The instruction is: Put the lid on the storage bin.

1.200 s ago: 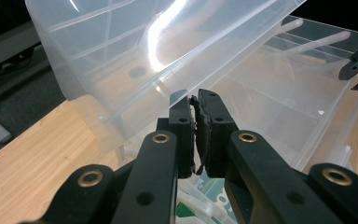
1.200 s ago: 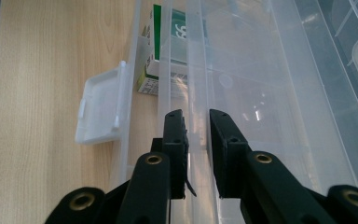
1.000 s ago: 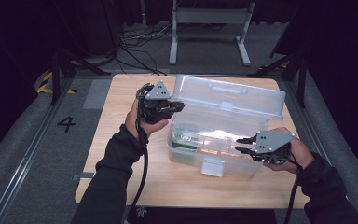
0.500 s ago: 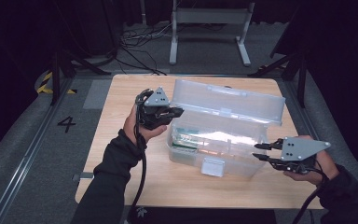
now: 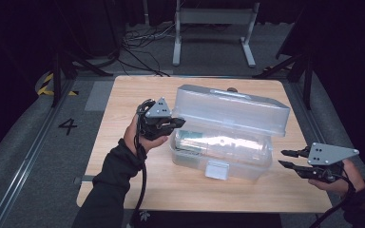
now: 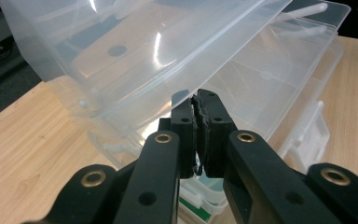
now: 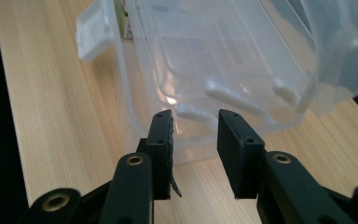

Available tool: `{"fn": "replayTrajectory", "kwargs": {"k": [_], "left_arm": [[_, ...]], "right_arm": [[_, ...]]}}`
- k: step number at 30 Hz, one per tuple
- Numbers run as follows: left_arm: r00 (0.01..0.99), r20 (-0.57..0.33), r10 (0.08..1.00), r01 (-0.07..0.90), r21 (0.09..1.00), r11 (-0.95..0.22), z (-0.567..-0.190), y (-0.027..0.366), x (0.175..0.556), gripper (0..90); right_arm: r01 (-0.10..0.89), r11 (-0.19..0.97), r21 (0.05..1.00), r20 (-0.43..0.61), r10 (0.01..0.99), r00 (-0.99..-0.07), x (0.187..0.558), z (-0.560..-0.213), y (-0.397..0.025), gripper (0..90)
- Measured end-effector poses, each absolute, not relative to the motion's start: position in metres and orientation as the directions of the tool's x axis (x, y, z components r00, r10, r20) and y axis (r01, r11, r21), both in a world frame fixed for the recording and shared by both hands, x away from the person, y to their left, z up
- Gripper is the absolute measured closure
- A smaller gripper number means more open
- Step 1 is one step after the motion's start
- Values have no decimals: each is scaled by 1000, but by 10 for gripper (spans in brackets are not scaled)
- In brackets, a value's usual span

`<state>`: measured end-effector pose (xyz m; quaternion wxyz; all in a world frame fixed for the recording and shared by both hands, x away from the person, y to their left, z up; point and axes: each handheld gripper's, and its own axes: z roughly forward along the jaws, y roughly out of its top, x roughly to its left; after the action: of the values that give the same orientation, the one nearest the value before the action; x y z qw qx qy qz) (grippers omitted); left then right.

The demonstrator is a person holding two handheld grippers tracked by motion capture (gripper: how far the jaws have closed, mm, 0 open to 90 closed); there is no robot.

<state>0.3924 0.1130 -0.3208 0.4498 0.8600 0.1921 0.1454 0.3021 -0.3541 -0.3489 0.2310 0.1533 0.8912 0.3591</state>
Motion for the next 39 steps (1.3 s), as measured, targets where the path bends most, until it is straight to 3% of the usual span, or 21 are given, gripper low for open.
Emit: {"fn": "replayTrajectory", "kwargs": {"k": [20,39], "left_arm": [[890,69,450,210,815,-540,-341,121,381,856],[900,49,434,227,797,-560,-357,131,371,828]], "right_arm": [[288,594,751,-223,638,-737,323,-394,-393,509],[339,580,741,-189,664,-723,331,-419,-393,469]]}}
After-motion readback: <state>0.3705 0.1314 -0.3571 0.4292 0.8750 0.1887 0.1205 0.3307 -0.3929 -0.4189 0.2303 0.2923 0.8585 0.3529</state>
